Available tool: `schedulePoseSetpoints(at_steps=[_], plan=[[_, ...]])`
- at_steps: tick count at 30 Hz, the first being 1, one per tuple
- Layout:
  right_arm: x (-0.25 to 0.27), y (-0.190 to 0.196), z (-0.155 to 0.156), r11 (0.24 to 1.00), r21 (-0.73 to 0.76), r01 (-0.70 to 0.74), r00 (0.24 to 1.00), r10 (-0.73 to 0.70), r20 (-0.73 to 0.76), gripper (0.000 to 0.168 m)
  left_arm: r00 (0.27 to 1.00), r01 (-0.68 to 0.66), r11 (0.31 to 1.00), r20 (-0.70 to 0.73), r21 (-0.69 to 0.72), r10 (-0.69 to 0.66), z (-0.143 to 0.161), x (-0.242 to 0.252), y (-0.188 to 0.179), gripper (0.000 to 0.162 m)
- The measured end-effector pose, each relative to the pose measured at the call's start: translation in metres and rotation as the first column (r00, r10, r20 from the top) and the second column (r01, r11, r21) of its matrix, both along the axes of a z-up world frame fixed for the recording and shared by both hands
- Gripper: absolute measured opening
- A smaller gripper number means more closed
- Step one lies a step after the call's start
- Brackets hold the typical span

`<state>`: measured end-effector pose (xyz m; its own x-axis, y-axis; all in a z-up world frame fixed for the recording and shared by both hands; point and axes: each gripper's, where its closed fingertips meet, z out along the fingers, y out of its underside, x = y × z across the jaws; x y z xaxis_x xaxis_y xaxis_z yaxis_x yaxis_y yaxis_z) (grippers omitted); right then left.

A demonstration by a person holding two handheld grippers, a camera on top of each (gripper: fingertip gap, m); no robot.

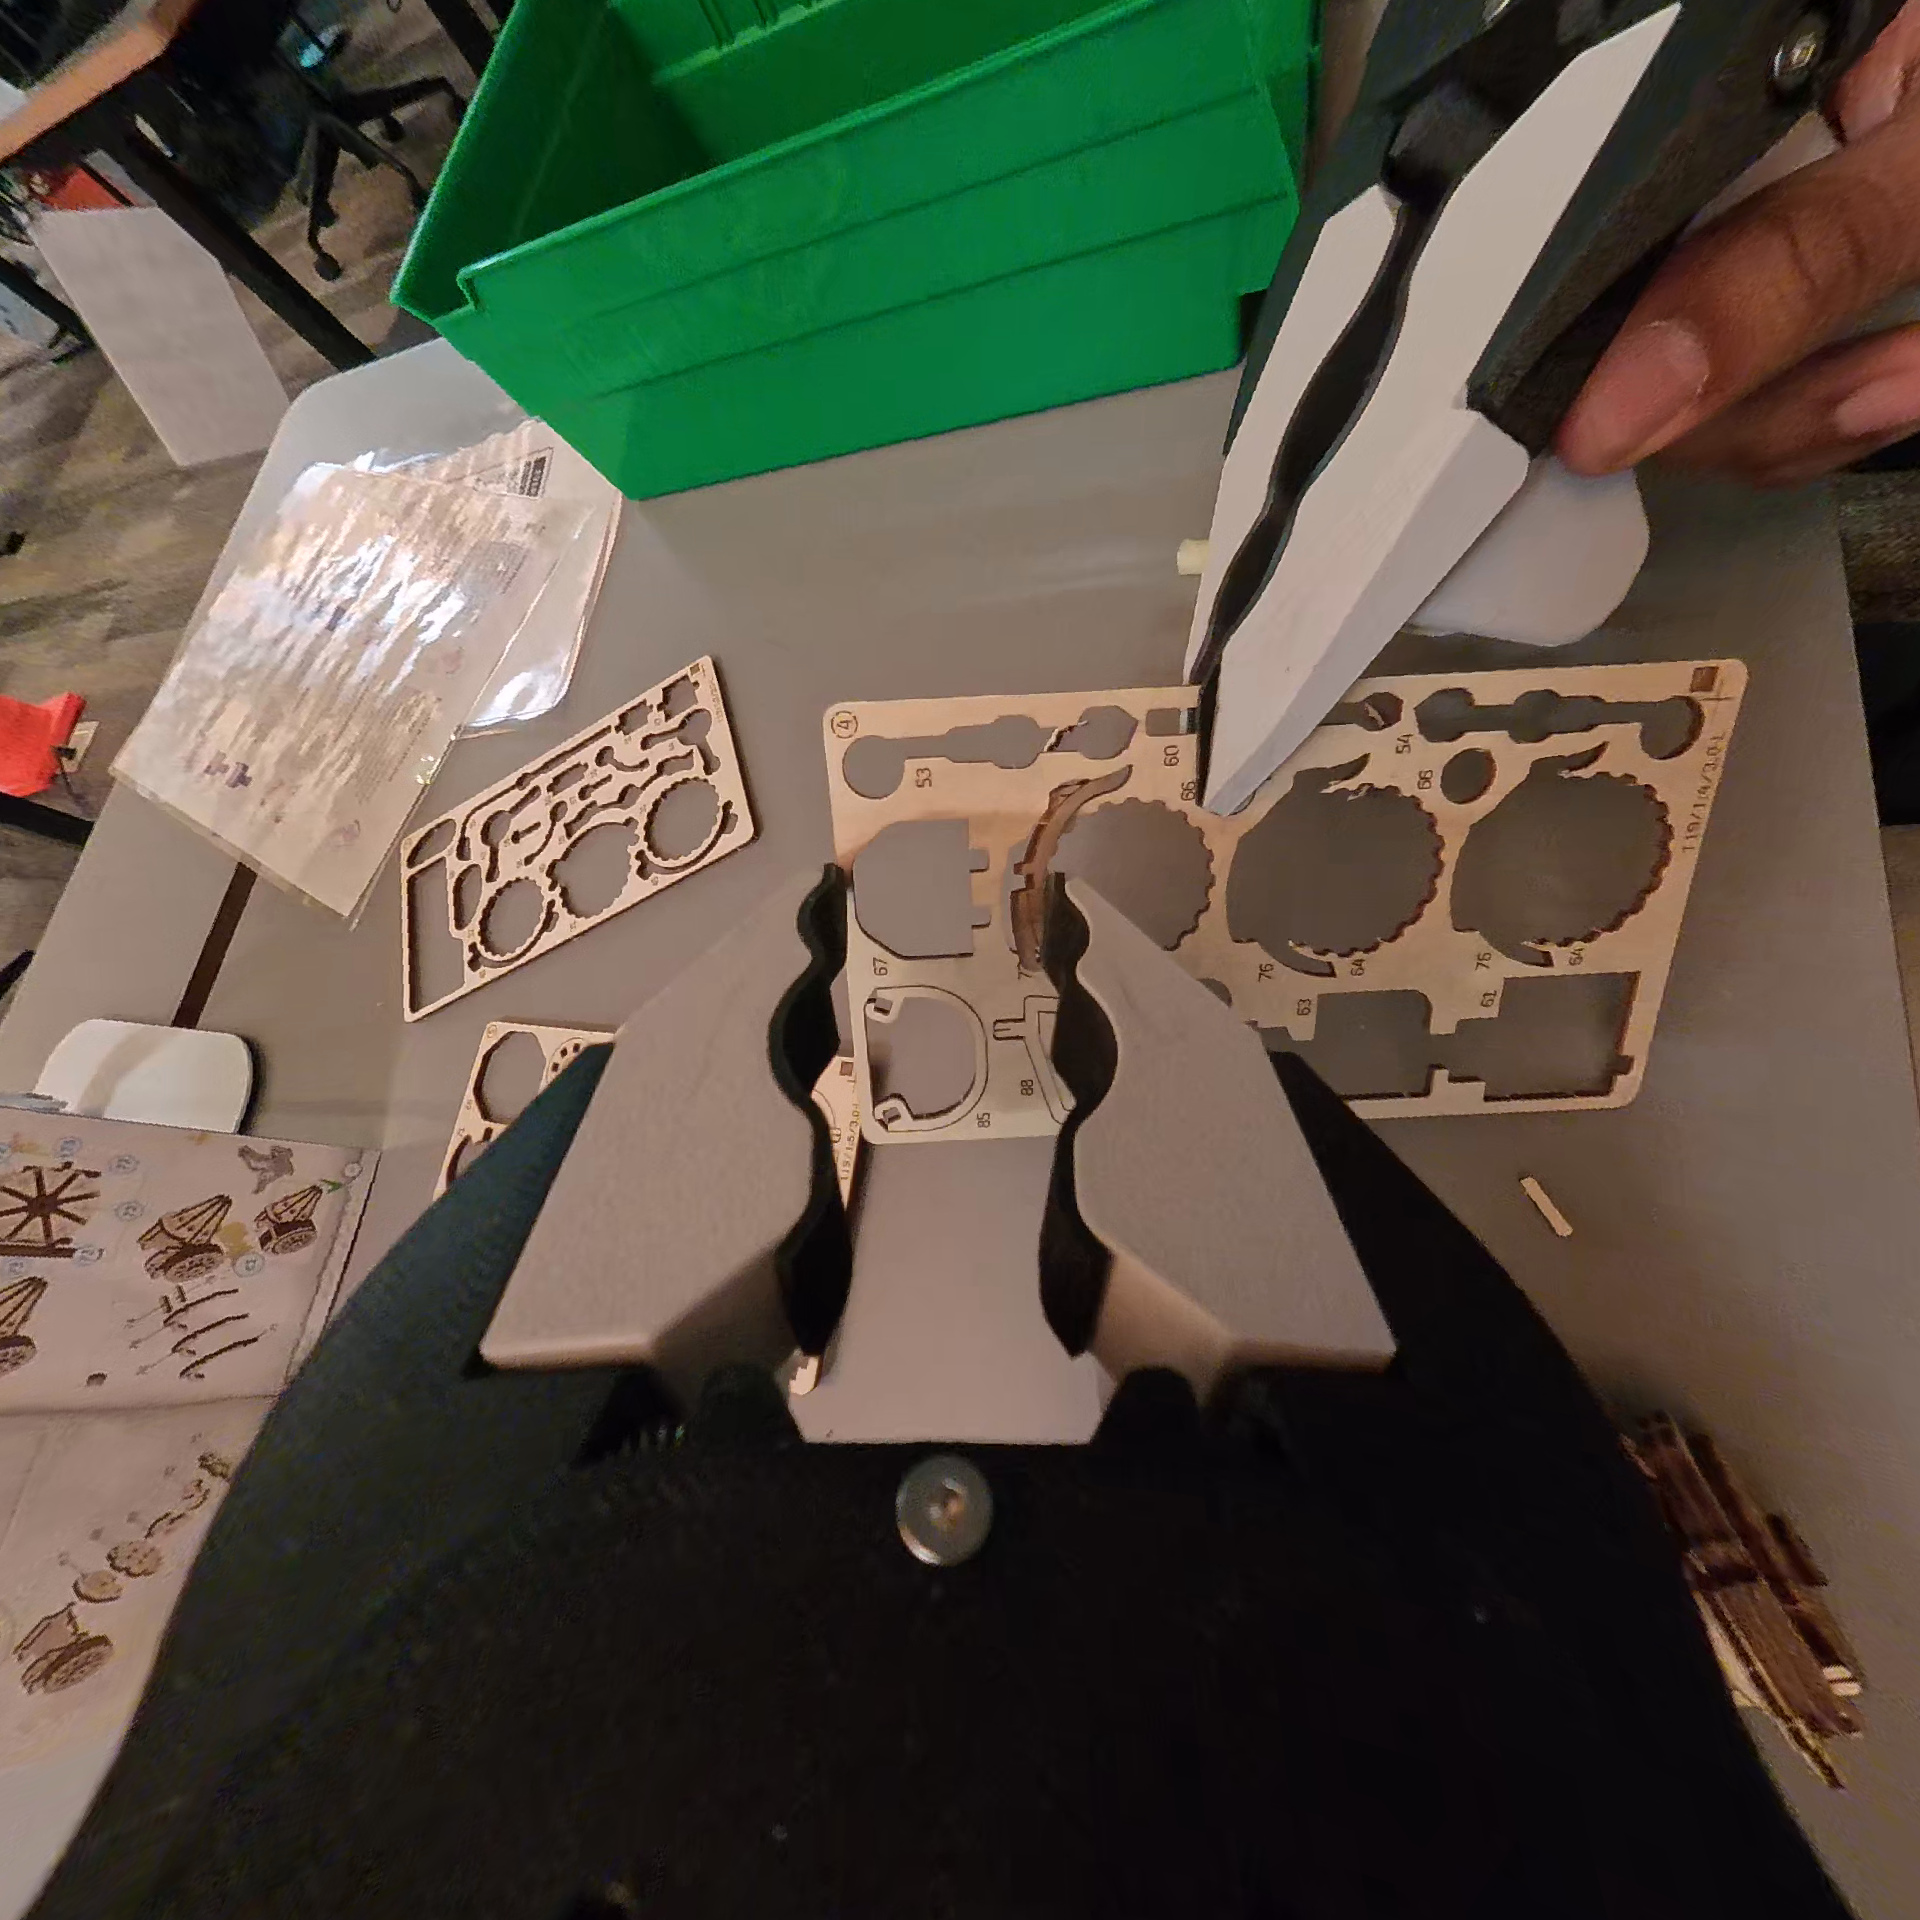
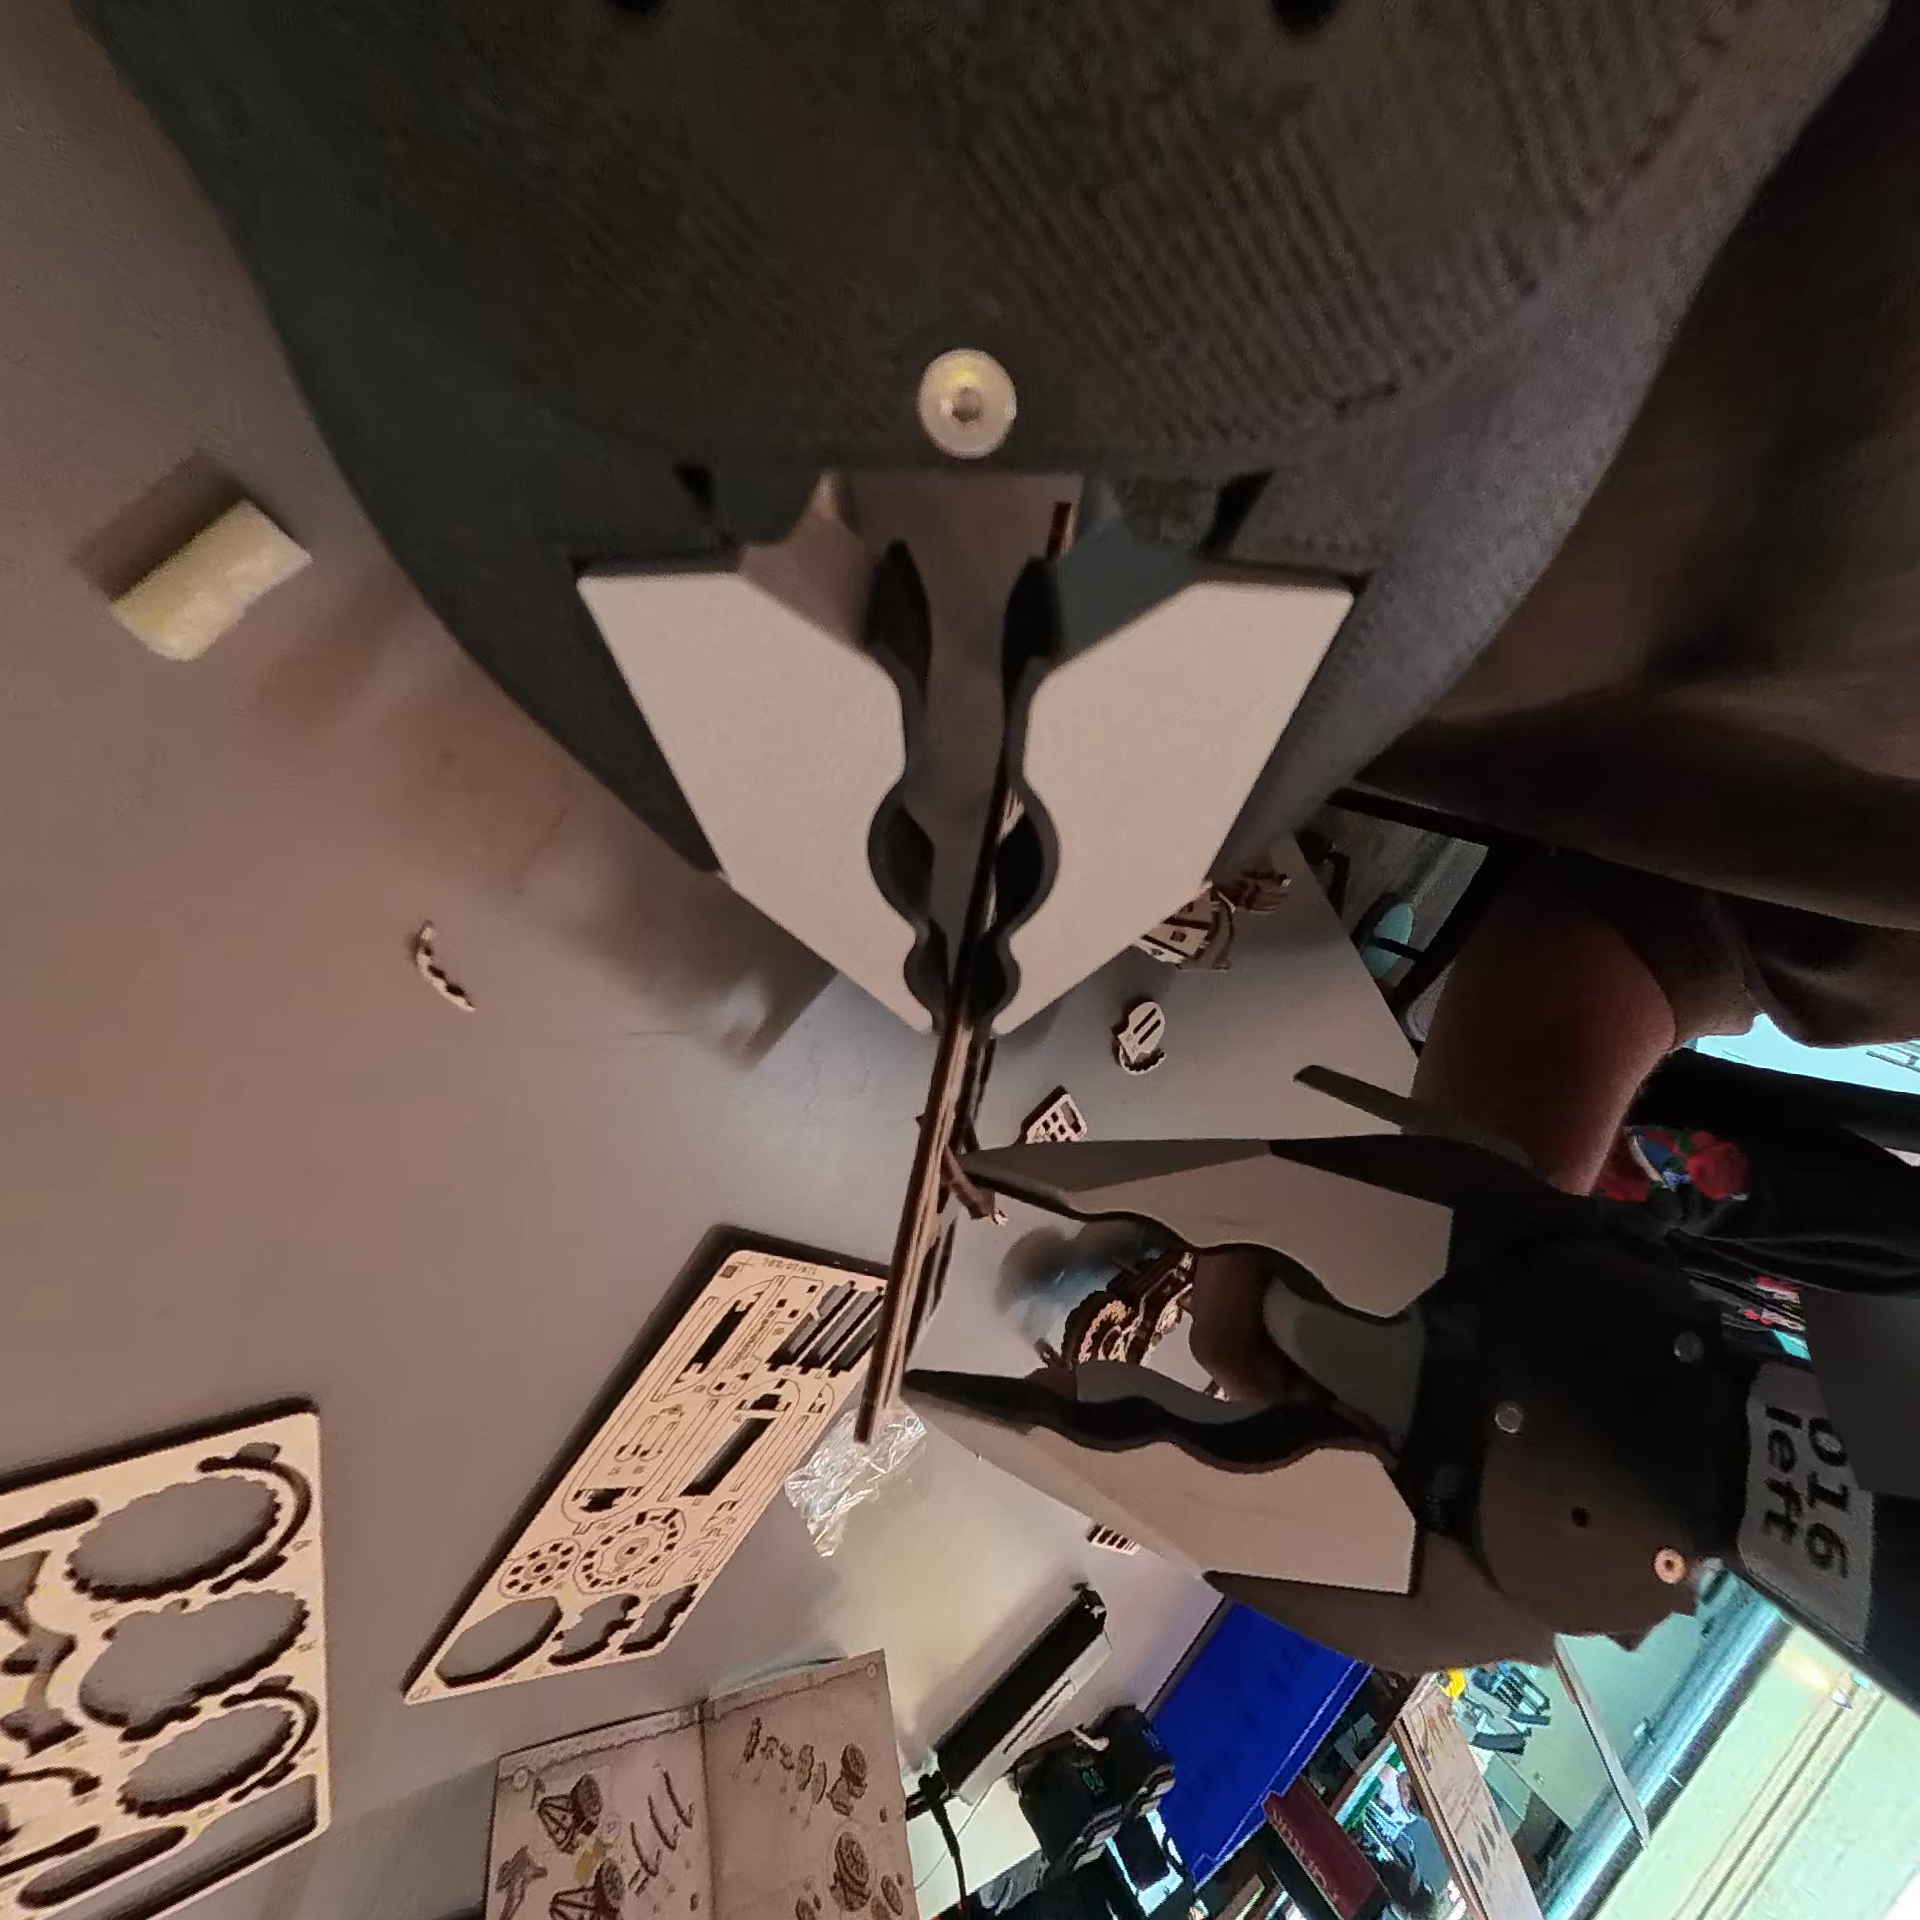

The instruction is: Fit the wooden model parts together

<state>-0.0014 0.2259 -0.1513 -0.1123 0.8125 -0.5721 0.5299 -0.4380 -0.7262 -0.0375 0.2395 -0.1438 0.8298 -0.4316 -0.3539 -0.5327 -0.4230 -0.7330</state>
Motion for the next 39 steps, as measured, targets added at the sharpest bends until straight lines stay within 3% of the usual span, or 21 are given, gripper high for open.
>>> schedulePoseSetpoints(at_steps=[6, 10, 12, 14, 19, 21, 26, 27, 31, 32, 36, 39], plan=[[0.001, -0.003, 0.005, 0.999, -0.016, -0.040, 0.998, 0.039, -0.044, 0.002, 0.998, 0.002, 1.000, 0.067, 0.004, -0.002, 0.001, -0.001, -0.002, 0.043], [0.002, -0.005, 0.011, 0.997, -0.012, -0.072, 0.995, 0.071, -0.077, 0.001, 0.962, 0.014, 0.999, 0.274, -0.040, -0.003, 0.001, -0.002, -0.006, 0.054], [0.003, -0.006, 0.013, 0.996, 0.012, -0.087, 0.992, 0.087, -0.090, 0.001, 0.904, 0.043, 0.997, 0.428, -0.062, -0.012, 0.004, 0.001, -0.009, 0.055], [0.004, -0.006, 0.014, 0.995, 0.021, -0.098, 0.990, 0.100, -0.104, 0.001, 0.823, 0.088, 0.993, 0.567, -0.081, -0.027, 0.007, 0.005, -0.013, 0.044], [0.006, -0.006, 0.018, 0.992, 0.030, -0.122, 0.982, 0.125, -0.140, 0.001, 0.627, 0.139, 0.989, 0.778, -0.053, -0.046, 0.023, 0.006, -0.018, 0.033], [0.006, -0.007, 0.019, 0.991, 0.050, -0.127, 0.980, 0.133, -0.150, 0.001, 0.588, 0.151, 0.986, 0.808, -0.062, -0.039, 0.024, 0.006, -0.020, 0.032], [0.007, -0.009, 0.019, 0.985, 0.104, -0.138, 0.976, 0.153, -0.154, 0.001, 0.596, 0.147, 0.986, 0.803, -0.076, -0.027, 0.019, 0.007, -0.021, 0.032], [0.007, -0.009, 0.021, 0.985, 0.104, -0.141, 0.974, 0.157, -0.166, 0.001, 0.595, 0.129, 0.989, 0.804, -0.078, -0.014, 0.019, 0.004, -0.020, 0.017], [0.007, -0.004, 0.029, 0.989, 0.086, -0.116, 0.969, 0.132, -0.209, 0.000, 0.538, 0.164, 0.986, 0.841, -0.039, -0.056, 0.028, 0.007, -0.024, 0.013], [0.007, -0.003, 0.029, 0.991, 0.078, -0.112, 0.969, 0.126, -0.211, 0.000, 0.532, 0.163, 0.986, 0.845, -0.041, -0.053, 0.028, 0.008, -0.024, 0.014], [0.007, -0.001, 0.027, 0.991, 0.078, -0.108, 0.971, 0.122, -0.204, 0.000, 0.516, 0.205, 0.978, 0.853, -0.040, -0.073, 0.028, 0.016, -0.027, 0.043], [0.008, -0.002, 0.029, 0.991, 0.080, -0.112, 0.970, 0.126, -0.209, 0.000, 0.522, 0.191, 0.980, 0.851, -0.051, -0.057, 0.024, 0.014, -0.025, 0.035]])
